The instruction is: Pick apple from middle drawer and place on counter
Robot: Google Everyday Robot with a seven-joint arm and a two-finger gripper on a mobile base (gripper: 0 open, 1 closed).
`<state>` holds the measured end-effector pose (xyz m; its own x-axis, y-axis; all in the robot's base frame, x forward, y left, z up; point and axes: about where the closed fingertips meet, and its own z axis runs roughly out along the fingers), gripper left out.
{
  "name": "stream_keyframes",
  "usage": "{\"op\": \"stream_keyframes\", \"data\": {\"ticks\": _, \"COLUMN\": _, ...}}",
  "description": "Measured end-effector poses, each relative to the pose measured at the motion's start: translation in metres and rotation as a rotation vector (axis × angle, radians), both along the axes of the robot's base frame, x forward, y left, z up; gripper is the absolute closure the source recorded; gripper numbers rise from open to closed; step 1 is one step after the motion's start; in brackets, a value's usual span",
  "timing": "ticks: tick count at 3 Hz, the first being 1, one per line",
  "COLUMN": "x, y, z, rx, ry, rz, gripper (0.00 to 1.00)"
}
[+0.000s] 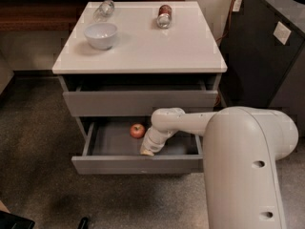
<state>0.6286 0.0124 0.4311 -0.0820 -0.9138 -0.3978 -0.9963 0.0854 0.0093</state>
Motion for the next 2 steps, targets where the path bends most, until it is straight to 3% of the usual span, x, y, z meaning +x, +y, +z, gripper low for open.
{"op": "stream_keyframes", "data": {"ticks": 1, "x": 0.0, "y": 0.0, "z": 0.0, "rx": 0.0, "ry": 0.0, "rz": 0.0, "gripper": 1.0}}
{"op": "stream_keyframes", "data": {"ticks": 2, "x": 0.0, "y": 0.0, "z": 0.0, "rx": 0.0, "ry": 0.0, "rz": 0.0, "gripper": 0.83}}
